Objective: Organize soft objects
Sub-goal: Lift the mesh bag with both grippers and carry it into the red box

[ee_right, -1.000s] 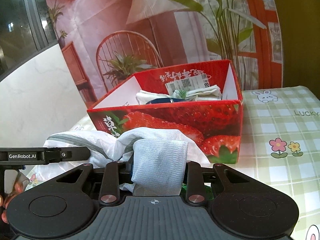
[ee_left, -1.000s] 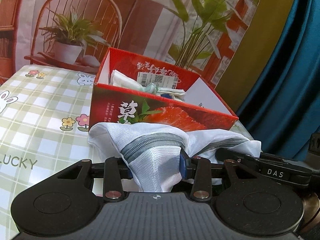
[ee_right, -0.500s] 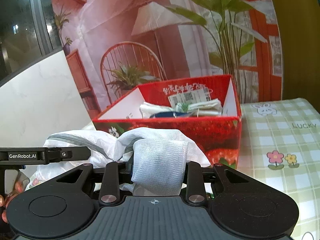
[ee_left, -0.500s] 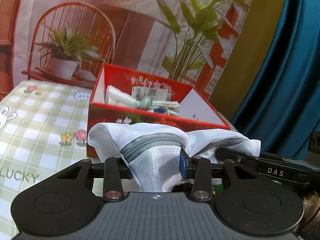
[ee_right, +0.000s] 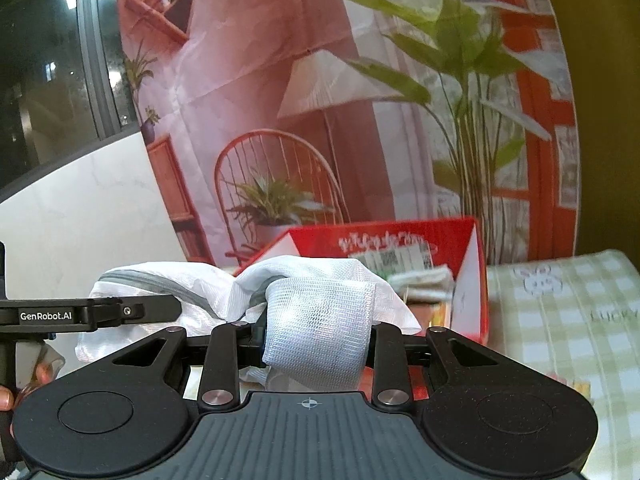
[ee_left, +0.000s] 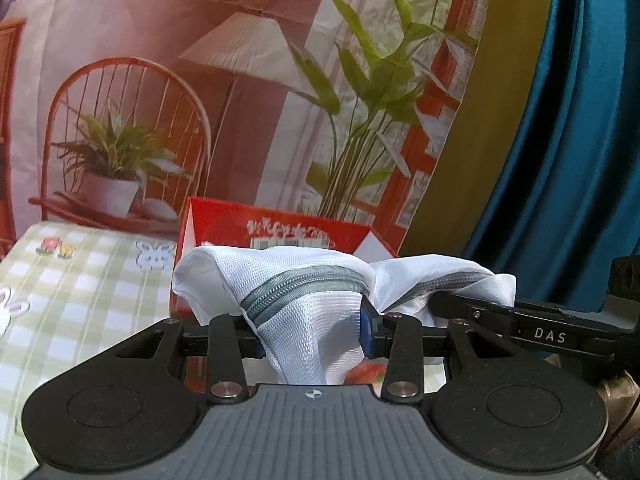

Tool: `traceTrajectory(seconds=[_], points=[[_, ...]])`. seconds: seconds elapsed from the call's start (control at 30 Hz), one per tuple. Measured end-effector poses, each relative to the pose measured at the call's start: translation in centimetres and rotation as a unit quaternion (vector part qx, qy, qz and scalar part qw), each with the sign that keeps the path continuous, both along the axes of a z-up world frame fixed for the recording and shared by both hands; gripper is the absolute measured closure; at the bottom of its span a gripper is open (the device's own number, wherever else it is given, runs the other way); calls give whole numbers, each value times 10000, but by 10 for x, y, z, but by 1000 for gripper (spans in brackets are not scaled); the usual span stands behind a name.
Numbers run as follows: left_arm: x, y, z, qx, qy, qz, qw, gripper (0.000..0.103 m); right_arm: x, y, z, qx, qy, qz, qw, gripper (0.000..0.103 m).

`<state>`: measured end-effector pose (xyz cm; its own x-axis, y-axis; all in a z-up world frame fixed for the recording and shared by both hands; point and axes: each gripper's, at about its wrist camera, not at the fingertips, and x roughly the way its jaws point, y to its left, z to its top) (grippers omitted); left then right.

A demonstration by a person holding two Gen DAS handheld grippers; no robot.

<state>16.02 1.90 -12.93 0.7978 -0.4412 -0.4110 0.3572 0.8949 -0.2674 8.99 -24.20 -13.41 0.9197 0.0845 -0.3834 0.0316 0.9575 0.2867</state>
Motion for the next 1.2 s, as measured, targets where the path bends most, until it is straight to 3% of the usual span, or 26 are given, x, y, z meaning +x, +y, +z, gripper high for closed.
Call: traceTrajectory(seconds=[0.33,0.47,0.77,0.87,1.2], points=[[72,-18,25,200,-20,-56,9998,60,71,-29,31,-435,106,-102,9989,76],[103,-21,23,167,86,38,9998,60,102,-38,33,-555,212,-193,9980,76],[171,-30,-4,778,567,68,9953,59,163,-63,-1,-301,915,-483,9942,77],[193,-29,-14,715,1004,94,9923,59,176,-66,-14,-247,1182,-500,9914,78],[228,-48,-41,1505,1465,-63,9777,60,226,-53,-37,-962,2078,-211,9732,79]])
